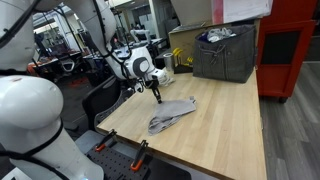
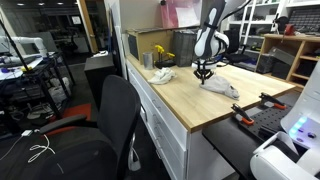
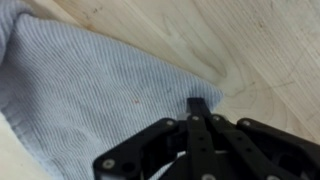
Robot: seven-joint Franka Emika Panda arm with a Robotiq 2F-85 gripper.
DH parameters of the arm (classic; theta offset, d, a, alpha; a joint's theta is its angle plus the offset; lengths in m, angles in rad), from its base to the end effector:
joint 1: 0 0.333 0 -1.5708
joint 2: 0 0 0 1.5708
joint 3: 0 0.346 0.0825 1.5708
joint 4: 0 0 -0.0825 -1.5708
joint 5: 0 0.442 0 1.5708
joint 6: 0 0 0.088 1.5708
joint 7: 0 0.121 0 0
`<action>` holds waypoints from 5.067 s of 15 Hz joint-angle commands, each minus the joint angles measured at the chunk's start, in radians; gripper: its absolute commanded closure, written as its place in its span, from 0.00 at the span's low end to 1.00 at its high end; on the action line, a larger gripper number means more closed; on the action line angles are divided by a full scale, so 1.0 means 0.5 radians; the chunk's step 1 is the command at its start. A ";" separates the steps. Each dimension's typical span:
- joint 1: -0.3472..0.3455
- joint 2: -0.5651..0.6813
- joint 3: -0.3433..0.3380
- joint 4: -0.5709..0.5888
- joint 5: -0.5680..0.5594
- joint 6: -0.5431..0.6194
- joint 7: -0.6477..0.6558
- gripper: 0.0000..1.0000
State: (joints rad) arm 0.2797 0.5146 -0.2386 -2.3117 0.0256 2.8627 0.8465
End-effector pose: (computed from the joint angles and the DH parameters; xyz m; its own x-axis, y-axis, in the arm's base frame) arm 0.5537 0.0095 0.0898 0.6956 -0.7092 0.1148 -0.7162 -0.6971 0.0334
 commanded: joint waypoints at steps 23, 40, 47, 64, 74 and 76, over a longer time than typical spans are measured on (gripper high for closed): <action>-0.146 -0.018 0.420 0.249 0.406 -0.041 -0.532 1.00; 0.090 0.121 -0.048 0.047 -0.124 -0.064 -0.254 1.00; -0.197 0.187 0.328 0.202 0.181 -0.106 -0.458 1.00; -0.199 -0.182 0.430 -0.106 0.531 0.239 -0.601 1.00; -0.811 -0.264 0.876 0.072 0.600 -0.249 -1.598 1.00; -0.843 -0.242 0.848 0.157 0.562 -0.496 -1.783 1.00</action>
State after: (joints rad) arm -0.0978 0.3983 0.1781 -2.2840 0.3052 2.7692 0.0960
